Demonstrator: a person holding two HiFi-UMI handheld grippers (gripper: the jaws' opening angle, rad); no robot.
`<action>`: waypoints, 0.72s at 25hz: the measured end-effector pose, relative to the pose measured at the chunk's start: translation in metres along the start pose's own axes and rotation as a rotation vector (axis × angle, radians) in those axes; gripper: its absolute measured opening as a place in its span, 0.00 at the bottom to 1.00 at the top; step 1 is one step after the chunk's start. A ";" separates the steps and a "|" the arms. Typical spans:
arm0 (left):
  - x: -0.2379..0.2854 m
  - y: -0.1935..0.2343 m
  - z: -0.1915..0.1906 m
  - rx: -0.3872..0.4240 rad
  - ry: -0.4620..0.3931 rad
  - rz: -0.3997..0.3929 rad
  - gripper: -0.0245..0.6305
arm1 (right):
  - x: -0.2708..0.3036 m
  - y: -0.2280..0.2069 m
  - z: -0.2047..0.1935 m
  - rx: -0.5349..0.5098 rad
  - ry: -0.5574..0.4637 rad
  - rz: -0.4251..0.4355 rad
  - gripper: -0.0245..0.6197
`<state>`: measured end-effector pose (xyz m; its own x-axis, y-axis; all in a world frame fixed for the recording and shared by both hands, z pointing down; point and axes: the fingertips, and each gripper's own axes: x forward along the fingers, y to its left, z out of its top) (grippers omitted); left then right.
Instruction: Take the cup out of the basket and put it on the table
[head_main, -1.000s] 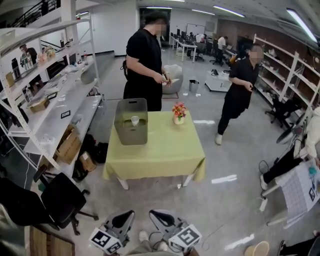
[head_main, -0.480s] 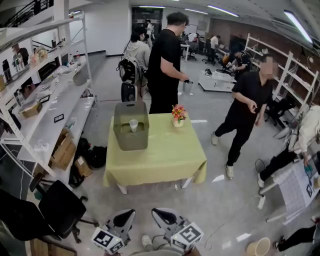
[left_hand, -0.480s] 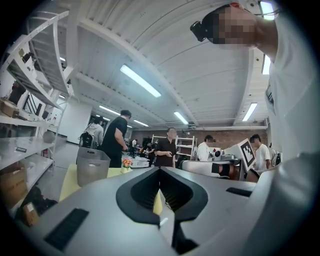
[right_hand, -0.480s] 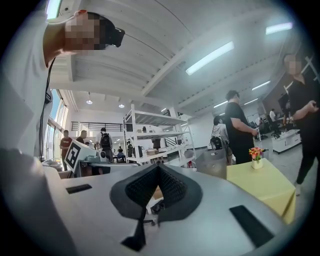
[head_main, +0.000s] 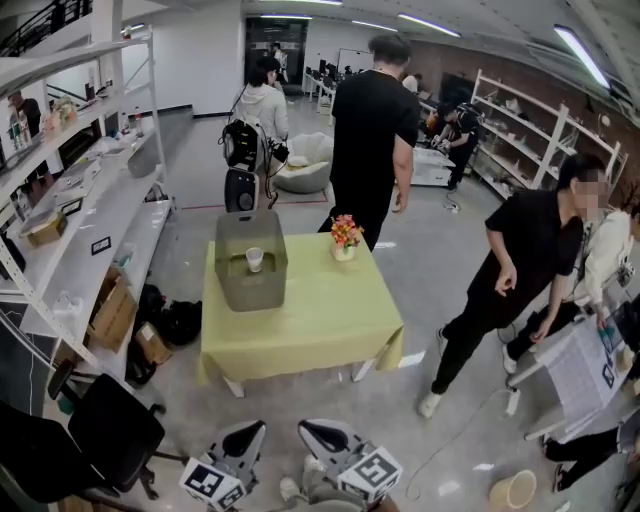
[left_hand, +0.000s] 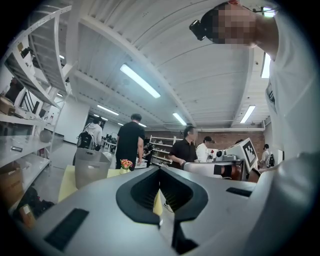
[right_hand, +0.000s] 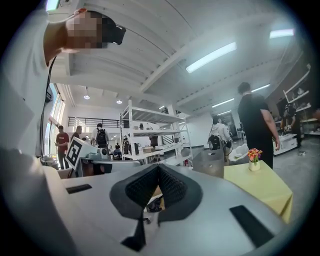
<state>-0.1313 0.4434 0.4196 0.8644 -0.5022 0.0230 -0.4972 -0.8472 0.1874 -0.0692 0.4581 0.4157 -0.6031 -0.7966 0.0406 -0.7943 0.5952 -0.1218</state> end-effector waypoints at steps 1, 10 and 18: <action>0.002 0.003 -0.001 0.001 0.001 0.000 0.05 | 0.003 -0.002 -0.001 -0.001 0.004 0.001 0.05; 0.032 0.043 0.005 -0.030 0.005 0.037 0.05 | 0.042 -0.039 0.004 -0.009 0.017 0.036 0.05; 0.082 0.082 0.015 -0.038 0.013 0.080 0.05 | 0.075 -0.094 0.006 0.011 0.029 0.080 0.05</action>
<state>-0.1022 0.3297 0.4222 0.8232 -0.5654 0.0519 -0.5616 -0.7973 0.2212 -0.0396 0.3414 0.4242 -0.6667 -0.7430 0.0591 -0.7426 0.6556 -0.1367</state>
